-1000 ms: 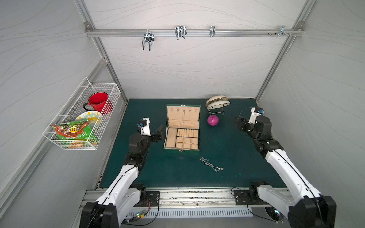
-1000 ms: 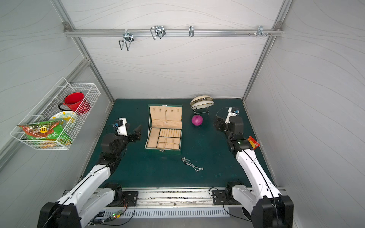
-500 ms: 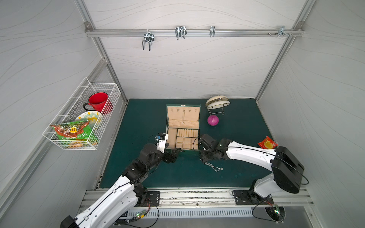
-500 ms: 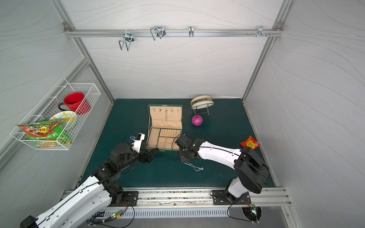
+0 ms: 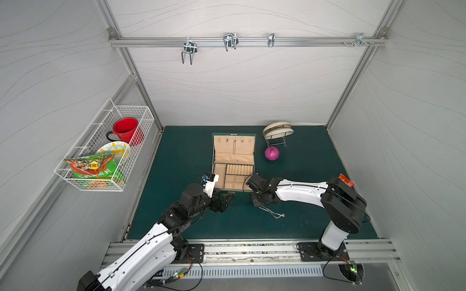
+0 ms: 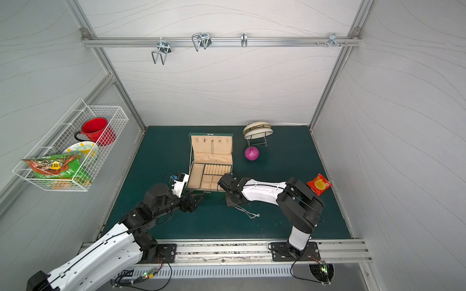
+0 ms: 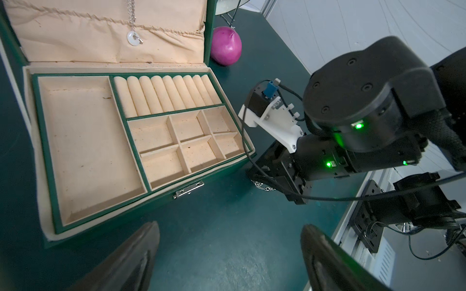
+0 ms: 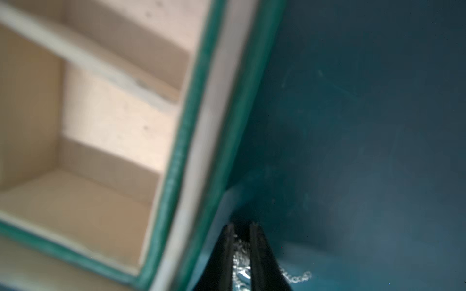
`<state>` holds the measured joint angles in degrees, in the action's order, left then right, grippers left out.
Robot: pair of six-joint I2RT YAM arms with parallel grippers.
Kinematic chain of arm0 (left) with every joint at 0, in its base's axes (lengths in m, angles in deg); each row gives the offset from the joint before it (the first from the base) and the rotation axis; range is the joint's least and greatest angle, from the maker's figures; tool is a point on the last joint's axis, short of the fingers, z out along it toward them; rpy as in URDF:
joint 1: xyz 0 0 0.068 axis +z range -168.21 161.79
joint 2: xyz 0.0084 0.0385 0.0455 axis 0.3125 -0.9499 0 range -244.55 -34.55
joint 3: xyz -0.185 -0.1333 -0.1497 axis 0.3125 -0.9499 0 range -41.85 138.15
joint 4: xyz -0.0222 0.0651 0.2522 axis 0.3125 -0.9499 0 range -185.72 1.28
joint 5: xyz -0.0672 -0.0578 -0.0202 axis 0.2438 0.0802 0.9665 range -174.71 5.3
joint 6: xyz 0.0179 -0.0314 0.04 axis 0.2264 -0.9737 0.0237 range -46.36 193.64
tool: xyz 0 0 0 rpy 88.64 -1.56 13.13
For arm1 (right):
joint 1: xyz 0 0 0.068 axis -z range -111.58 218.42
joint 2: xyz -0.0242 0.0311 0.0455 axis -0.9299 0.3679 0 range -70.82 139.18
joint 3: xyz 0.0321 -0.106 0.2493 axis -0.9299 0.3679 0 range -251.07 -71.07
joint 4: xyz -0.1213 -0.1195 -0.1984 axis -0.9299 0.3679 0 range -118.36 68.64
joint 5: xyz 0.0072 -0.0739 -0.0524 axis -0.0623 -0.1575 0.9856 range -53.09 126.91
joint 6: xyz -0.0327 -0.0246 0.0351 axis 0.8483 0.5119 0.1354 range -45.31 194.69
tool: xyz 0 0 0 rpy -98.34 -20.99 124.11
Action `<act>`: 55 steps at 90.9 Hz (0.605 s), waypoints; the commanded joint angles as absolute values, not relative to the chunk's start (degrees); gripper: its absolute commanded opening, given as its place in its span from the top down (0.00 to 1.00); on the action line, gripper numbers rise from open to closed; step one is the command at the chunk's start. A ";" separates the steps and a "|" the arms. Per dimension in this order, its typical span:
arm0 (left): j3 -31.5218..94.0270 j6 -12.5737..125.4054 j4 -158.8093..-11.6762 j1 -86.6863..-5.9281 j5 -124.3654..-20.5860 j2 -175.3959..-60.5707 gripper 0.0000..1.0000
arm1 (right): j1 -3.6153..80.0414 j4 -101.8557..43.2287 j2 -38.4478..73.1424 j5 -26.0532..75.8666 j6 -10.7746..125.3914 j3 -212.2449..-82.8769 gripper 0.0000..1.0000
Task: Put jewelry chain into jewelry box
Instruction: Pick up the necklace from the center of the board.
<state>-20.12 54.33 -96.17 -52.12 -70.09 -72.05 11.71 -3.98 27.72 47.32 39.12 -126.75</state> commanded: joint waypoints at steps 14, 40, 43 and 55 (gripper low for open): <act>-22.78 56.82 -82.33 -54.59 -64.31 -75.42 0.07 | 11.02 -5.94 19.82 50.33 40.14 -121.93 1.00; -22.98 64.58 -57.74 -61.43 -58.57 -90.80 0.00 | 11.02 0.44 -1.24 50.45 45.77 -120.13 1.00; -21.87 65.59 -56.39 -62.10 -58.54 -93.31 0.00 | 11.03 1.25 -3.22 50.41 46.44 -120.23 1.00; -17.13 67.78 -49.76 -64.35 -56.41 -102.93 0.00 | 11.11 4.46 -10.43 50.70 48.02 -121.37 1.00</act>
